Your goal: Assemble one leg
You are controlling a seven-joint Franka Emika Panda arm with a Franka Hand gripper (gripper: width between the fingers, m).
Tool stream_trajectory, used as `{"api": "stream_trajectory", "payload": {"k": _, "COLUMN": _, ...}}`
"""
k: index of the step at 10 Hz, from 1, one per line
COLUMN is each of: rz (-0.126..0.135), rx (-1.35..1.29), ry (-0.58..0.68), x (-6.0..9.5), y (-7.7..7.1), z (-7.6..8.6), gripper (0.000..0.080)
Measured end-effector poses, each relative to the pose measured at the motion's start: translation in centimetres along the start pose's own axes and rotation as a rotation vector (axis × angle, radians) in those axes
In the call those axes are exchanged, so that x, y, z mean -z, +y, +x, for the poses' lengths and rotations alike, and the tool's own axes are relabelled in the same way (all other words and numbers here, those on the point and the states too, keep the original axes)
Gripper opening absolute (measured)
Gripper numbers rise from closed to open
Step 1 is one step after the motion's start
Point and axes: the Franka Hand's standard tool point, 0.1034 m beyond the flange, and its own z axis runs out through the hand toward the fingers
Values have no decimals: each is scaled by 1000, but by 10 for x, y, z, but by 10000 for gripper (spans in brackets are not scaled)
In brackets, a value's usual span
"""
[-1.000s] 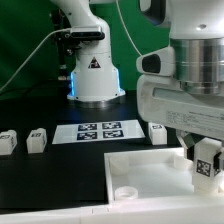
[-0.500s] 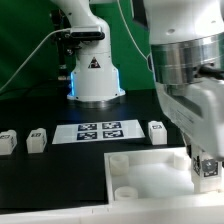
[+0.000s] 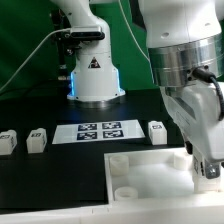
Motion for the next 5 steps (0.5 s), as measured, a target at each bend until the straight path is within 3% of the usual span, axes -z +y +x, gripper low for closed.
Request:
{"api": "stream_trajectory", "payload": {"k": 3, "rz": -15, "rx": 453, "ry": 12, "x": -5, "y": 5, "z": -23, "gripper": 647}}
{"api": "stream_trajectory", "payload": {"k": 5, "rz": -19, "rx": 682, "ry": 16, "x": -5, "y": 5, "z": -18, "gripper": 649}}
